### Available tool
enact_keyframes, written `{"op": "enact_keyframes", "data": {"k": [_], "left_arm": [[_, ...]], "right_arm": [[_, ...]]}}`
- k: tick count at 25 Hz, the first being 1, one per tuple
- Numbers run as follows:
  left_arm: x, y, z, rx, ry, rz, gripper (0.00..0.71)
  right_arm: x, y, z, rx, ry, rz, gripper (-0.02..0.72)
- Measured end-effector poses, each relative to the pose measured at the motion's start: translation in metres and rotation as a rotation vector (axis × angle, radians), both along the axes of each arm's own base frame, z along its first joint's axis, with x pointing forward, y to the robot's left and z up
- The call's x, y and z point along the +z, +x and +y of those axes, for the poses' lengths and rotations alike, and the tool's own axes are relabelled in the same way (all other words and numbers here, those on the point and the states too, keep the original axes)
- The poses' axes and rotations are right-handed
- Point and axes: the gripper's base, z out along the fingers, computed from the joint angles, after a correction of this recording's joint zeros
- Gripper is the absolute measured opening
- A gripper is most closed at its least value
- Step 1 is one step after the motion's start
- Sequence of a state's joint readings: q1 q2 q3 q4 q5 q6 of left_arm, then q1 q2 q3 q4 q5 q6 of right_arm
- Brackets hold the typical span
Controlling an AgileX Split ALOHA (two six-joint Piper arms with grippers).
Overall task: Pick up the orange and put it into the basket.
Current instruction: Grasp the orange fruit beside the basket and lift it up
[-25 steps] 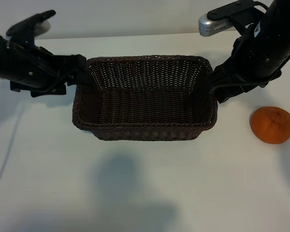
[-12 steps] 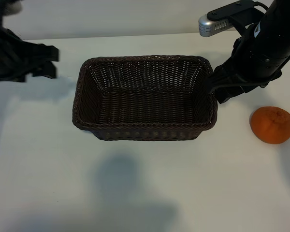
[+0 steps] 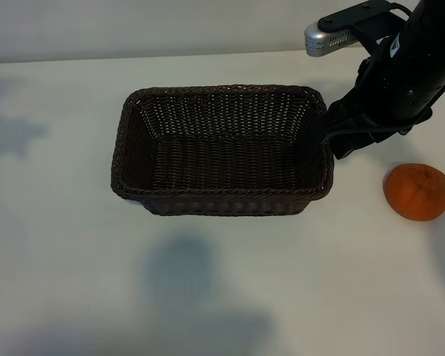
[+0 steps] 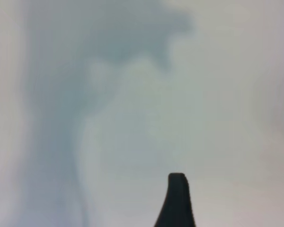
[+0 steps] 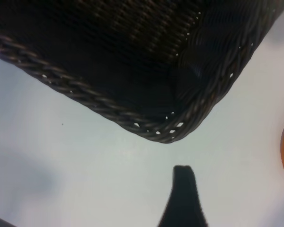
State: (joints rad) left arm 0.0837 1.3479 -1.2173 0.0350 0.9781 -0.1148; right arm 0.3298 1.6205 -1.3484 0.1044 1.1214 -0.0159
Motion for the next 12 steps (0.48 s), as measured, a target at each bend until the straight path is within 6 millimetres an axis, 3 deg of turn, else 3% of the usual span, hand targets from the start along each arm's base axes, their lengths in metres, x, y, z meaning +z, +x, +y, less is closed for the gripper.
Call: {"op": "enact_keyframes", "data": {"k": [8, 12], "left_arm": [[0.032, -0.034, 0.003, -0.007, 0.012, -0.098, 0.596], [0.065, -0.076, -0.002, -0.026, 0.042, -0.246, 0.596]], "right_arm": [[0.000, 0.000, 0.000, 0.000, 0.000, 0.001, 0.526], [0.000, 0.000, 0.000, 0.000, 0.001, 0.001, 0.526]]}}
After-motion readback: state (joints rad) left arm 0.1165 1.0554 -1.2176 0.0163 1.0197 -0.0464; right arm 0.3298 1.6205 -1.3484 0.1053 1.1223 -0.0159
